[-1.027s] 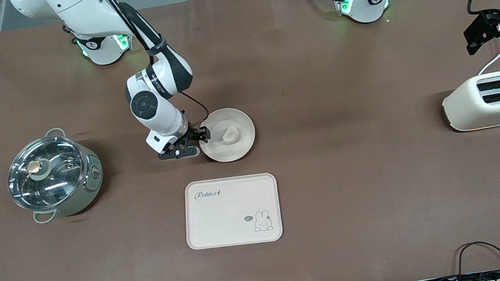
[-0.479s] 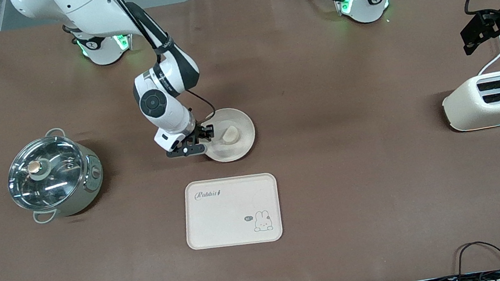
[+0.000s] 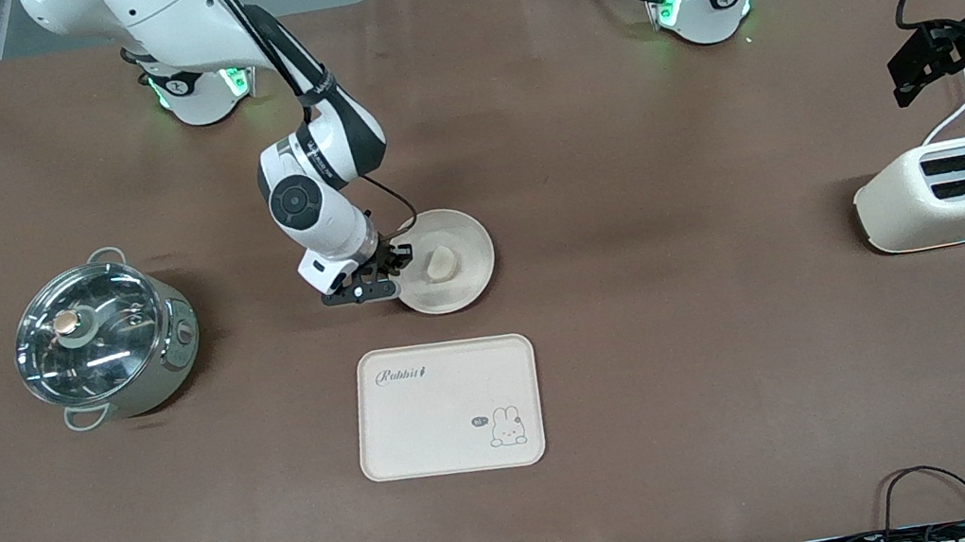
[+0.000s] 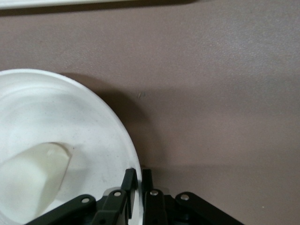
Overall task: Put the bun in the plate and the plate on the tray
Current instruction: 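Grasp the plate rim with the right gripper while the left gripper withdraws, then slide the plate with the right gripper onto the Rabbit tray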
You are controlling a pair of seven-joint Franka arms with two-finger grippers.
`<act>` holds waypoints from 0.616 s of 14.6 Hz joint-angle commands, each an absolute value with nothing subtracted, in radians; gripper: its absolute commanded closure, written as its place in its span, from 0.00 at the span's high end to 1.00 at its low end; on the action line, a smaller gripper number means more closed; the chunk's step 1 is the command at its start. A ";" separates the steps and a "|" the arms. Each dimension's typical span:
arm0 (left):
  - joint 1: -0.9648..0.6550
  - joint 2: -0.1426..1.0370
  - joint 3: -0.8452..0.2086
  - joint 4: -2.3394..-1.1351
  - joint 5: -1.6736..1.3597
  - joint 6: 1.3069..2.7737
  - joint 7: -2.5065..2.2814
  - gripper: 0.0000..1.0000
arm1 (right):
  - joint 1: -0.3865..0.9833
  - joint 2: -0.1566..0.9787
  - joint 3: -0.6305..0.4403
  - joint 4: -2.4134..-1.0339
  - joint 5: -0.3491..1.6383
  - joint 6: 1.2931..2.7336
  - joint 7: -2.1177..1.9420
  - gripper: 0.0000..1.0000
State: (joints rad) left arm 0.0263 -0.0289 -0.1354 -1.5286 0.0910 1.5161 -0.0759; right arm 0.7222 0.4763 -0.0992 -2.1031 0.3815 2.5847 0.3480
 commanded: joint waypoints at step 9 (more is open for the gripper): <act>0.023 -0.037 -0.138 -1.534 0.078 1.490 -0.063 1.00 | 0.673 0.485 -0.097 -1.887 0.595 2.477 0.347 0.00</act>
State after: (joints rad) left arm 0.0226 -0.0286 -0.1390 -1.5307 0.0910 1.5012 -0.0759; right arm 0.7062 0.4771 -0.1042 -1.9512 0.5531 2.5125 0.3478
